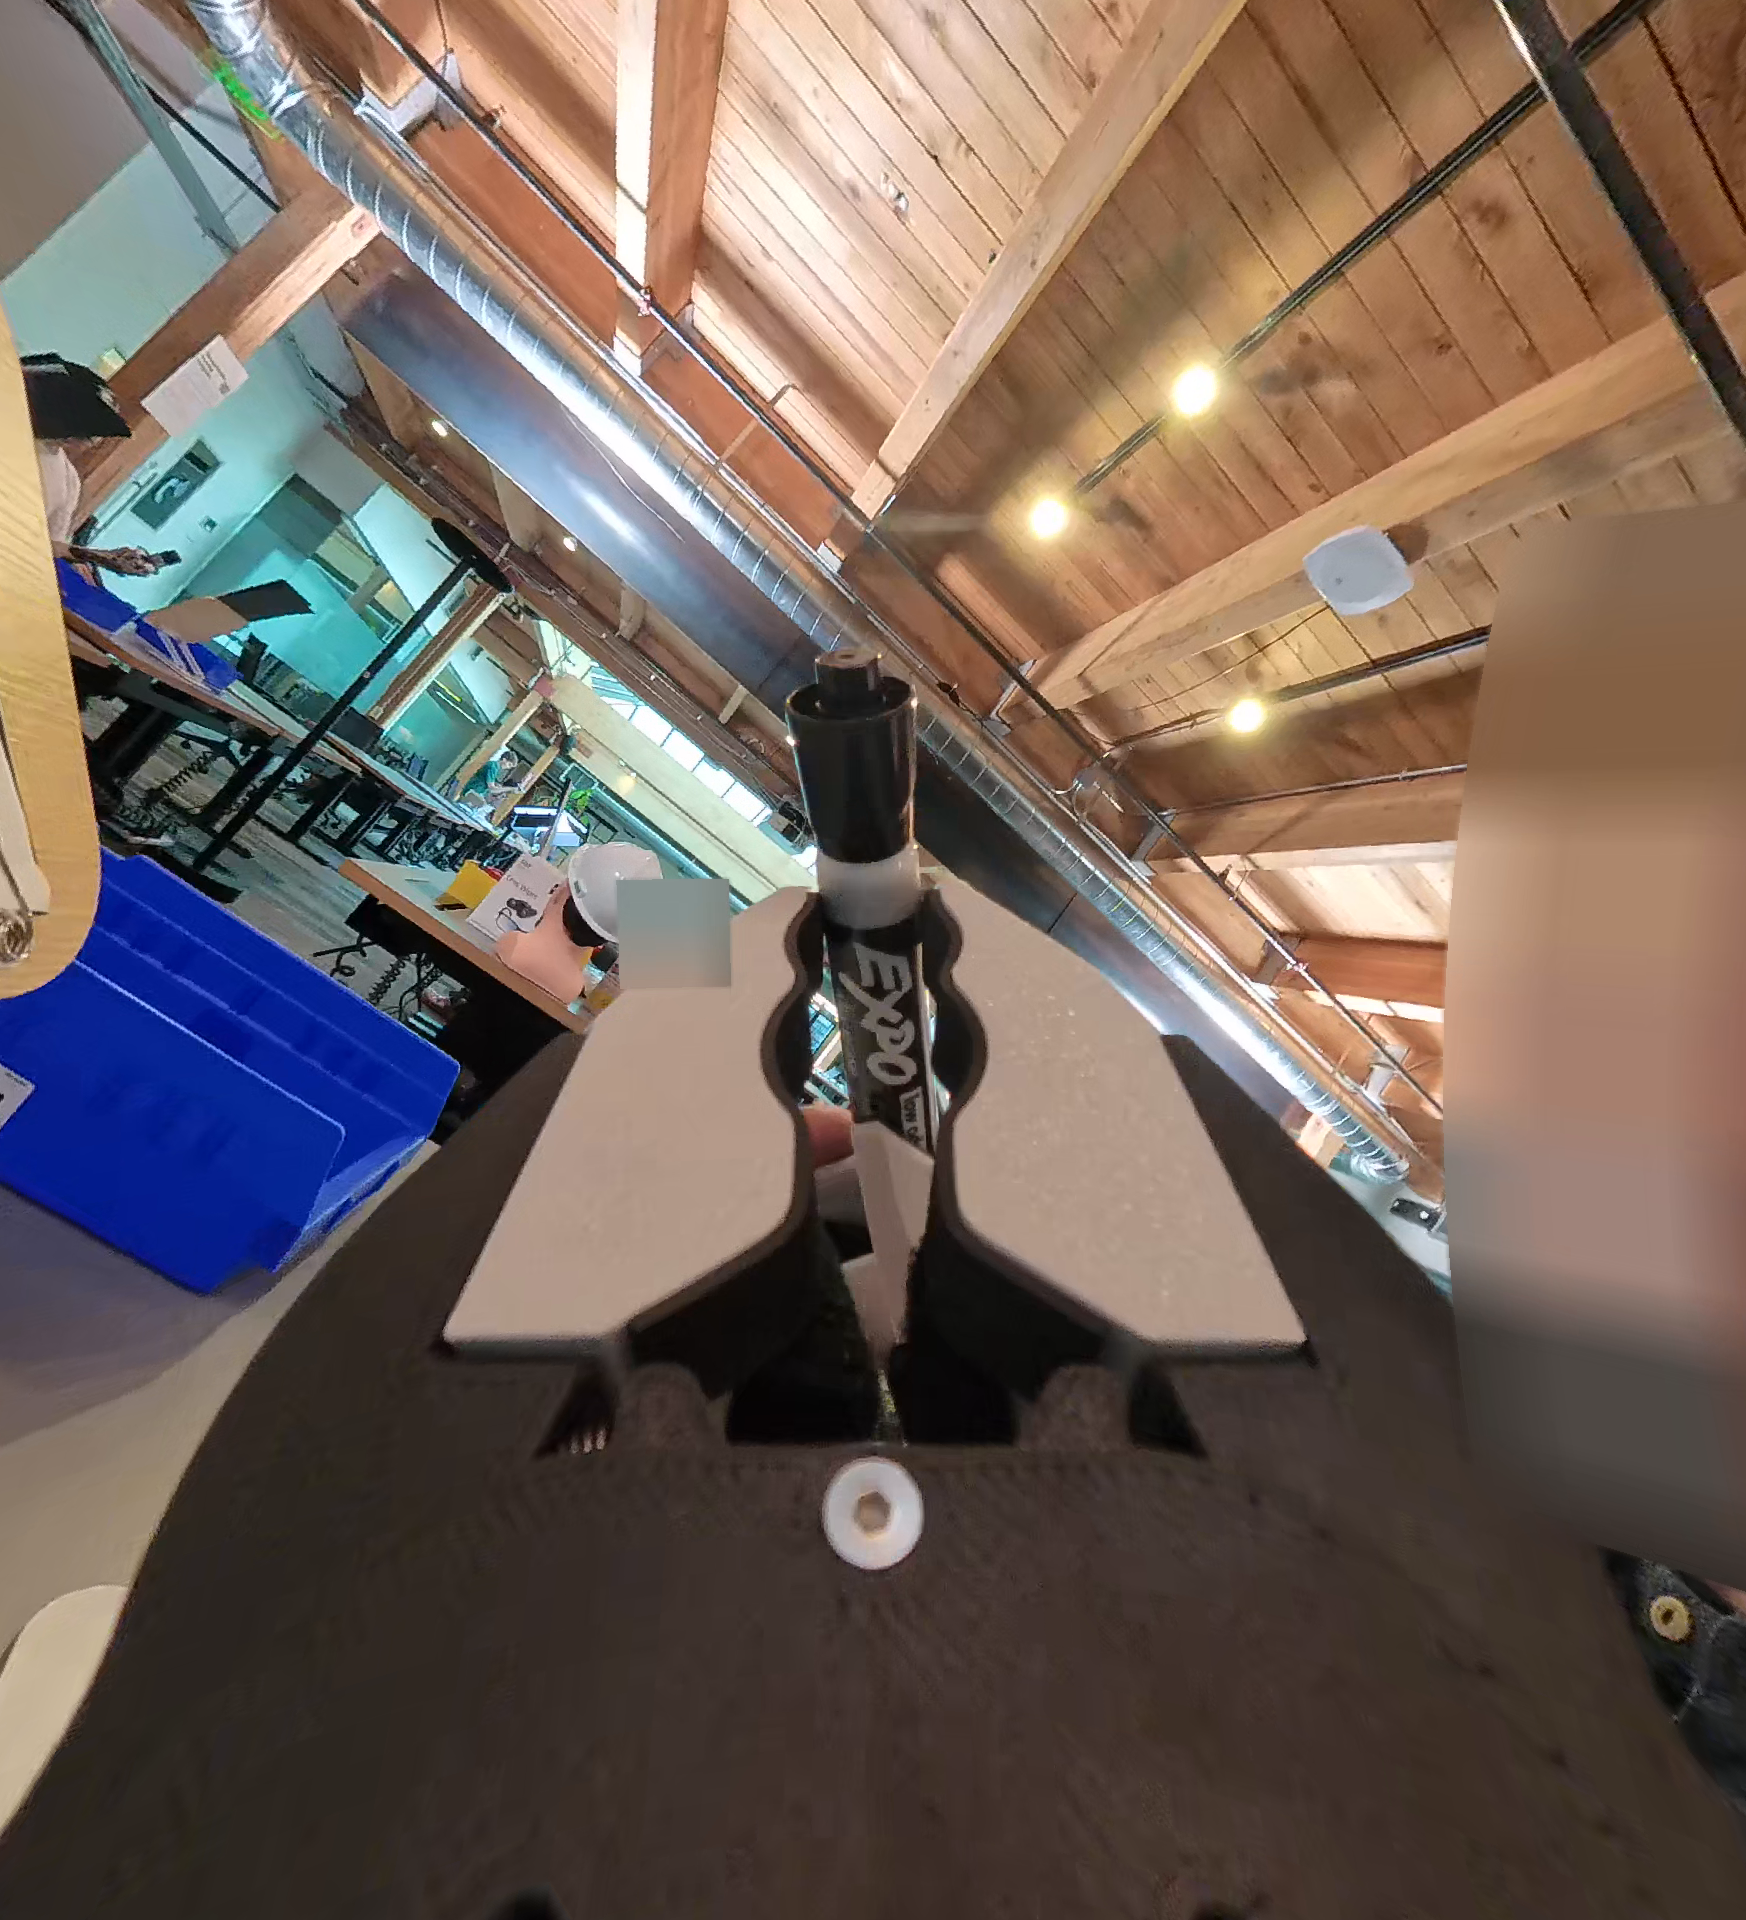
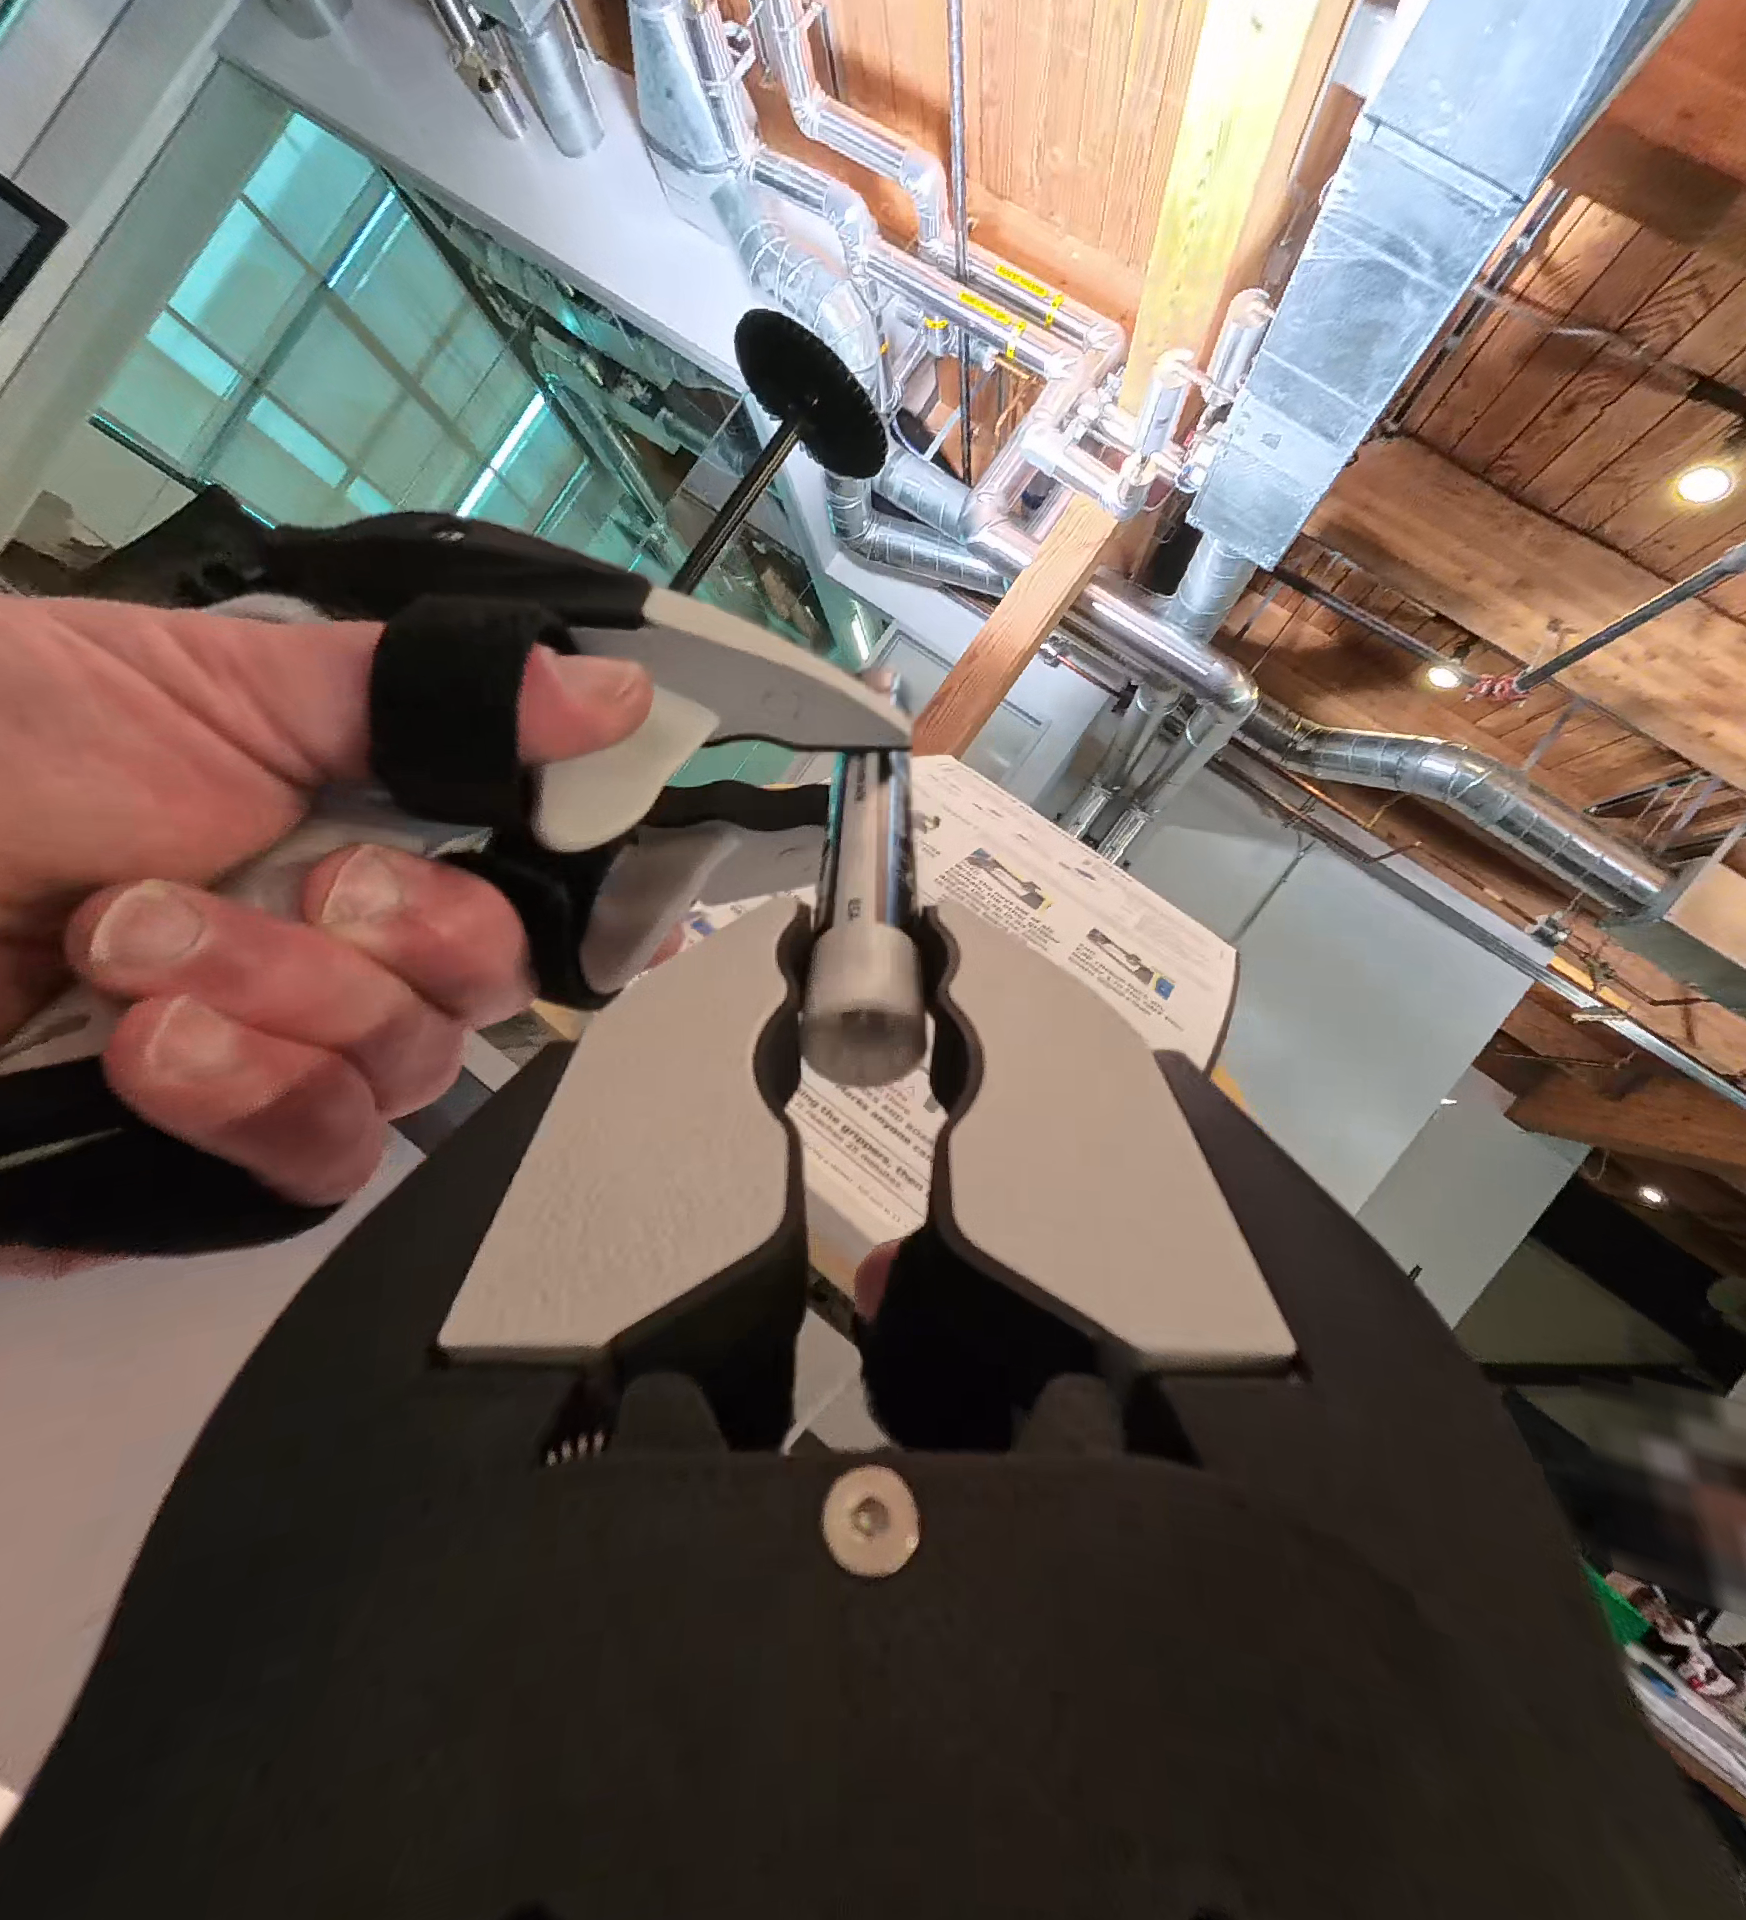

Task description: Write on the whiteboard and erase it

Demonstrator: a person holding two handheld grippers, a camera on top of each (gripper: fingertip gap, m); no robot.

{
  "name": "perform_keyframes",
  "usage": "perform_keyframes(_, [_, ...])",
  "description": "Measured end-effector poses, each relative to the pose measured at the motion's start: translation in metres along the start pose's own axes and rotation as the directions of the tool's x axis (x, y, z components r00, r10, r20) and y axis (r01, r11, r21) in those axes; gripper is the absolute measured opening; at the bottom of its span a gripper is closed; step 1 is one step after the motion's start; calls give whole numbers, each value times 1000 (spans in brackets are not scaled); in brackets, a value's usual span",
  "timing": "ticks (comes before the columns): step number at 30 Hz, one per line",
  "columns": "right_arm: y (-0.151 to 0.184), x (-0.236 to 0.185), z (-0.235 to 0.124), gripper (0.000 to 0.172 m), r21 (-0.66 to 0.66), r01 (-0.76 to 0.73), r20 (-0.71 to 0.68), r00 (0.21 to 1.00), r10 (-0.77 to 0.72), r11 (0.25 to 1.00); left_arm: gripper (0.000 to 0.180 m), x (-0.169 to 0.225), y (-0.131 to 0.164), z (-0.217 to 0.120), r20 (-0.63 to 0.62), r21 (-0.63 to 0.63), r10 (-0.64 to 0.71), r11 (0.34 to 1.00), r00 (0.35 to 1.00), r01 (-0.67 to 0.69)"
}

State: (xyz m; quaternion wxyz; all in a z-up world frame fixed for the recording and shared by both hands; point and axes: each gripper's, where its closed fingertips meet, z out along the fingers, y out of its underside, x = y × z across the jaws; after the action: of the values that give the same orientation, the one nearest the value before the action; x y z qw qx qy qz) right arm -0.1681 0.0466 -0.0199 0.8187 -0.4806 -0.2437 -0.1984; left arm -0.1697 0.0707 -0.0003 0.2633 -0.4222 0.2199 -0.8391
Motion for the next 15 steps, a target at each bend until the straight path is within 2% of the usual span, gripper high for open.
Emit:
perform_keyframes(1, [0,1,0,20,1,5,0,1000,-5,1000,18,-1,0,-1,-2,8,-11,1000,1000,11])
perform_keyframes(9, [1,2,3,22,12,74,45,996,-74,997,18,-10,21,3,-8,-37,-108,993,994,108])
perform_keyframes(12, [1,2,2,32,25,72,76,994,-74,997,18,-7,25,4,-35,-33,-145,989,989,144])
perform_keyframes(15, [-1,5,-1,30,45,83,87,992,-87,996,18,-5,22,4,-57,-16,-165,986,985,164])
